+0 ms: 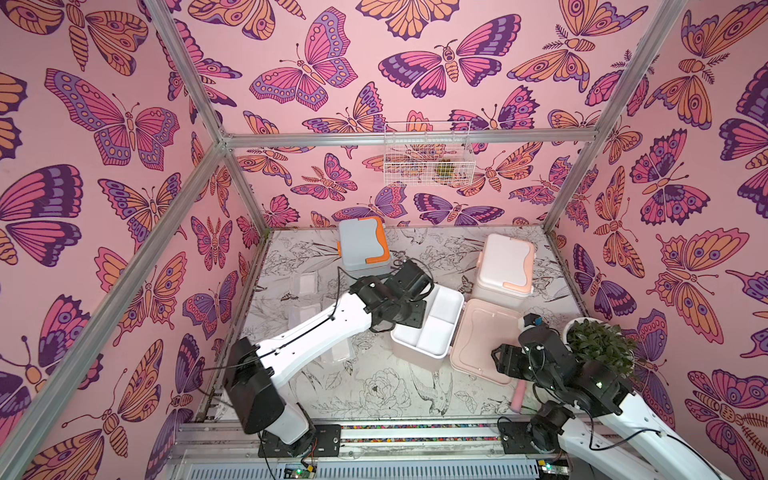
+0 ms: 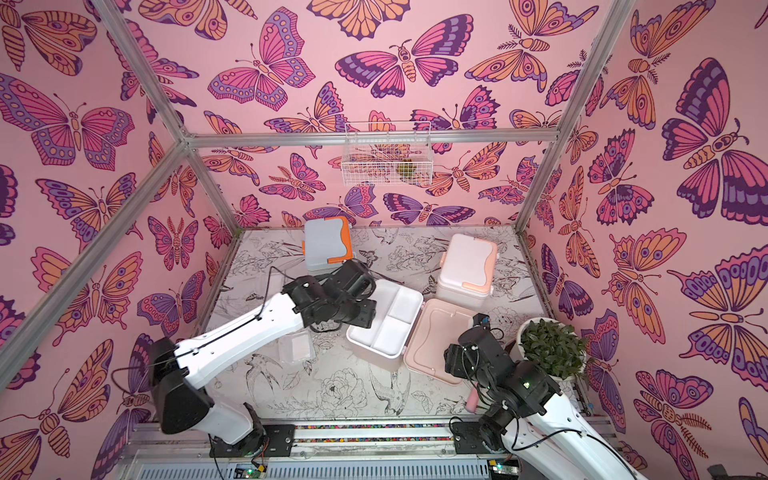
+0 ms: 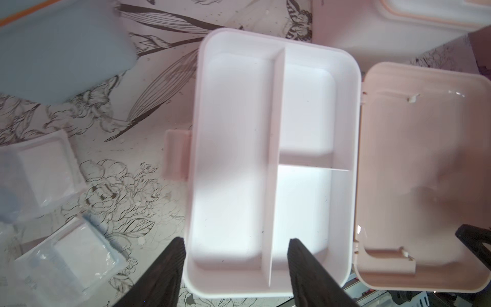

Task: Open first aid kits and take out gauze
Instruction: Pick up the compartment layer from the first aid kit.

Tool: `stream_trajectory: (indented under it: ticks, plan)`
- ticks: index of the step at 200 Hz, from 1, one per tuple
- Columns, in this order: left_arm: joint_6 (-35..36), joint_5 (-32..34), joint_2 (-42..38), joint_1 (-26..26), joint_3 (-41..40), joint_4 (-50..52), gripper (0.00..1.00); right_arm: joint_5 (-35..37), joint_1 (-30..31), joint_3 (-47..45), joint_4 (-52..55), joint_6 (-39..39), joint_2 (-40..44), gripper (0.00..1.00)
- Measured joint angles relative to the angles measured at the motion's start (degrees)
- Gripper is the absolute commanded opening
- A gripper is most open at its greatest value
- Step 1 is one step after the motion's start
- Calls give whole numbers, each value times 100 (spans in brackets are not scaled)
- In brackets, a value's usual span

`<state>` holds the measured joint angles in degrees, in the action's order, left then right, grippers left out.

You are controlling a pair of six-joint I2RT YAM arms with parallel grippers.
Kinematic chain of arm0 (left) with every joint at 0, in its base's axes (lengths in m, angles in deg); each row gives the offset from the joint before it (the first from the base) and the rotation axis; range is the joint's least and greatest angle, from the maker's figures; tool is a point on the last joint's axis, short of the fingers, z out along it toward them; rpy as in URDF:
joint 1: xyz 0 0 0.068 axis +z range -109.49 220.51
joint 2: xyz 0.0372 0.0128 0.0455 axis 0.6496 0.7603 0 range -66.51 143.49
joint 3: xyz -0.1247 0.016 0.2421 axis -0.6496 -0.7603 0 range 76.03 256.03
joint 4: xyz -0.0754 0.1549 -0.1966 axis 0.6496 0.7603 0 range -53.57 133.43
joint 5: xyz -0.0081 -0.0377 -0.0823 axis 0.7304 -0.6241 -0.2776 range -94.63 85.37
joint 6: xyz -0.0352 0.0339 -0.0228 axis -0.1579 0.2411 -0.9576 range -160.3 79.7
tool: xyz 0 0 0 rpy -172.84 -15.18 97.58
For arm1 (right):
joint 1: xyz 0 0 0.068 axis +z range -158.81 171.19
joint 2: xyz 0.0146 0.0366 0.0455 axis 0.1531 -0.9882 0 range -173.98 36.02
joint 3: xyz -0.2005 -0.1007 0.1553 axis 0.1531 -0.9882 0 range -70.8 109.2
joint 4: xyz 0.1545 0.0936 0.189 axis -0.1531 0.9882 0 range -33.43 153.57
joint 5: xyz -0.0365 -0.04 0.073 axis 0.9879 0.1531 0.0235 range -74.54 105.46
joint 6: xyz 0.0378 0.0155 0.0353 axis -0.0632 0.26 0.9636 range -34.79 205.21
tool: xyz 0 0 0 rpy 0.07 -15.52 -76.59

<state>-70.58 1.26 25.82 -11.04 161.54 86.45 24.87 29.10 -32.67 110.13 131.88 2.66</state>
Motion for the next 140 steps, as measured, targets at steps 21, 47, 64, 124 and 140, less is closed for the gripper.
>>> stream_trajectory:
  ticks: [21, 47, 64, 124, 140]
  plan:
    - [157, -160, 516, -24, 295, 87, 55, 7, 0, -35, -24, 7, 31, 72]
    - [262, -254, 892, -24, 426, 173, 47, 22, 0, -81, -26, 28, 116, 72]
    - [302, -295, 1038, -33, 481, 227, 45, 22, 0, -94, -50, 42, 142, 72]
    - [328, -380, 1456, -199, 815, 280, 38, 72, 0, -227, -111, 144, 212, 76]
    - [328, -361, 1609, -254, 890, 317, 32, 129, -7, -295, -118, 203, 273, 81]
